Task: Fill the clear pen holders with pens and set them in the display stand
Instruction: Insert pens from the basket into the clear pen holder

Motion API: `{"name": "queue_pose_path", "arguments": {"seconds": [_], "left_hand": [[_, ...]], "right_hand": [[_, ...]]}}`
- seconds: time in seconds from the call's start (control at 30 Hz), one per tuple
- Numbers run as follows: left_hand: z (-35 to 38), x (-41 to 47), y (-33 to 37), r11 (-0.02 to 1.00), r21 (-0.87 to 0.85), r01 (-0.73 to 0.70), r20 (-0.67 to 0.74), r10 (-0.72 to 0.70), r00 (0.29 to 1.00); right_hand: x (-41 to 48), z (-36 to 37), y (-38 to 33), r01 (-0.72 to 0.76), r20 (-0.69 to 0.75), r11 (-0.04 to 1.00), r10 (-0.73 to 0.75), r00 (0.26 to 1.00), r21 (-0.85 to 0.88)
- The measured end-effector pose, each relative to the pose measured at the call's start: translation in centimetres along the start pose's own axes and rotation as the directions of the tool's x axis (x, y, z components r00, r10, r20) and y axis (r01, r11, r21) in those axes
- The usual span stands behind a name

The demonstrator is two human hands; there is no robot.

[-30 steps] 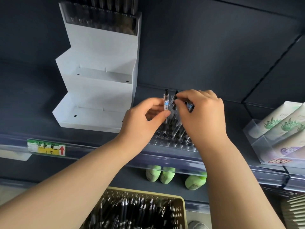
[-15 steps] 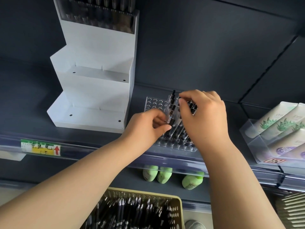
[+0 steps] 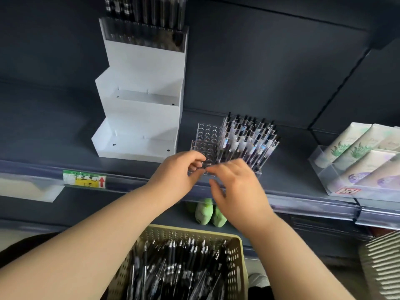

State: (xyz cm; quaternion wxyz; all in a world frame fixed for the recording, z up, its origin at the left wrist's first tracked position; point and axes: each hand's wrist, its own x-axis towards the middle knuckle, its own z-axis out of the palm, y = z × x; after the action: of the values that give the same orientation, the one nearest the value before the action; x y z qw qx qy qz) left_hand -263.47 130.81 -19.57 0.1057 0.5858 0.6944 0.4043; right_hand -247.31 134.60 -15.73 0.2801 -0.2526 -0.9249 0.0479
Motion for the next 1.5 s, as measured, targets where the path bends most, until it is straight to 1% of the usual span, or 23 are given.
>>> {"name": "queue_pose_path", "arguments": {"seconds": [0.07, 0.17, 0.23, 0.33, 0.4, 0.5, 0.6, 0.7, 0.8, 0.87, 0.97, 1.07, 1.17, 1.23, 1.33, 1.4, 1.5], "left_hand": [[-0.2, -1.7, -0.3, 0.998, 0.061, -0.011, 0.055, 0.008, 0.998], [0.1, -4.7, -1.3, 0.991, 0.110, 0.079, 0.132, -0.093, 0.987], [0.6, -7.1, -2.2, 0.974, 0.159, 0.159, 0.188, -0.188, 0.964], [1.6, -10.5, -3.7, 0.940, 0.187, 0.284, 0.253, -0.326, 0.911], [2.3, -12.3, -4.0, 0.922, 0.206, 0.328, 0.274, -0.376, 0.885], [3.0, -14.4, -4.1, 0.912, 0.275, 0.303, 0.352, -0.389, 0.851], [3.3, -15.9, -4.3, 0.875, 0.419, 0.242, 0.408, -0.420, 0.811], [3.4, -16.5, -5.0, 0.808, 0.565, 0.167, 0.475, -0.484, 0.735], [3.8, -16.3, -5.5, 0.724, 0.689, 0.035, 0.543, -0.548, 0.637], [3.9, -16.2, -5.5, 0.632, 0.774, -0.037, 0.534, -0.619, 0.576], [3.9, -16.3, -5.7, 0.525, 0.829, -0.195, 0.534, -0.636, 0.558], [3.7, -16.2, -5.8, 0.493, 0.814, -0.306, 0.576, -0.625, 0.527], [3.3, -16.2, -6.2, 0.530, 0.778, -0.339, 0.626, -0.605, 0.492], [3.2, -16.3, -6.7, 0.562, 0.759, -0.329, 0.645, -0.580, 0.498], [3.2, -16.6, -7.5, 0.586, 0.736, -0.338, 0.657, -0.500, 0.564], [3.5, -16.7, -8.0, 0.592, 0.717, -0.368, 0.672, -0.445, 0.592], [3.7, -16.7, -8.6, 0.586, 0.680, -0.441, 0.707, -0.364, 0.607]], "right_hand": [[-1.8, 1.2, -0.3, -0.007, 0.139, 1.000, 0.005, 0.990, 0.020], [-5.1, 3.4, -0.1, -0.090, 0.358, 0.996, 0.086, 0.930, -0.004], [-7.6, 4.5, -0.2, -0.167, 0.475, 0.984, 0.174, 0.863, -0.057], [-10.5, 5.6, -0.8, -0.268, 0.626, 0.949, 0.310, 0.715, -0.164], [-12.0, 6.1, -1.4, -0.317, 0.689, 0.924, 0.372, 0.622, -0.213], [-13.8, 7.1, -2.2, -0.372, 0.741, 0.894, 0.423, 0.521, -0.249], [-14.8, 7.9, -2.8, -0.391, 0.764, 0.882, 0.439, 0.473, -0.265], [-15.0, 8.3, -2.8, -0.374, 0.791, 0.883, 0.436, 0.429, -0.283], [-15.2, 8.9, -2.3, -0.340, 0.796, 0.890, 0.434, 0.423, -0.304], [-15.2, 9.3, -2.0, -0.310, 0.800, 0.902, 0.416, 0.432, -0.301], [-15.2, 10.3, -1.9, -0.193, 0.823, 0.938, 0.345, 0.451, -0.288], [-15.4, 11.4, -2.2, -0.031, 0.839, 0.955, 0.276, 0.470, -0.296], [-15.5, 12.2, -2.4, 0.082, 0.846, 0.951, 0.224, 0.484, -0.298], [-15.4, 12.6, -2.4, 0.155, 0.851, 0.941, 0.191, 0.490, -0.300], [-15.2, 13.0, -2.4, 0.206, 0.848, 0.930, 0.165, 0.503, -0.303], [-15.2, 13.2, -2.4, 0.219, 0.855, 0.933, 0.146, 0.497, -0.287], [-15.1, 13.1, -2.1, 0.242, 0.867, 0.937, 0.107, 0.487, -0.252]]}}
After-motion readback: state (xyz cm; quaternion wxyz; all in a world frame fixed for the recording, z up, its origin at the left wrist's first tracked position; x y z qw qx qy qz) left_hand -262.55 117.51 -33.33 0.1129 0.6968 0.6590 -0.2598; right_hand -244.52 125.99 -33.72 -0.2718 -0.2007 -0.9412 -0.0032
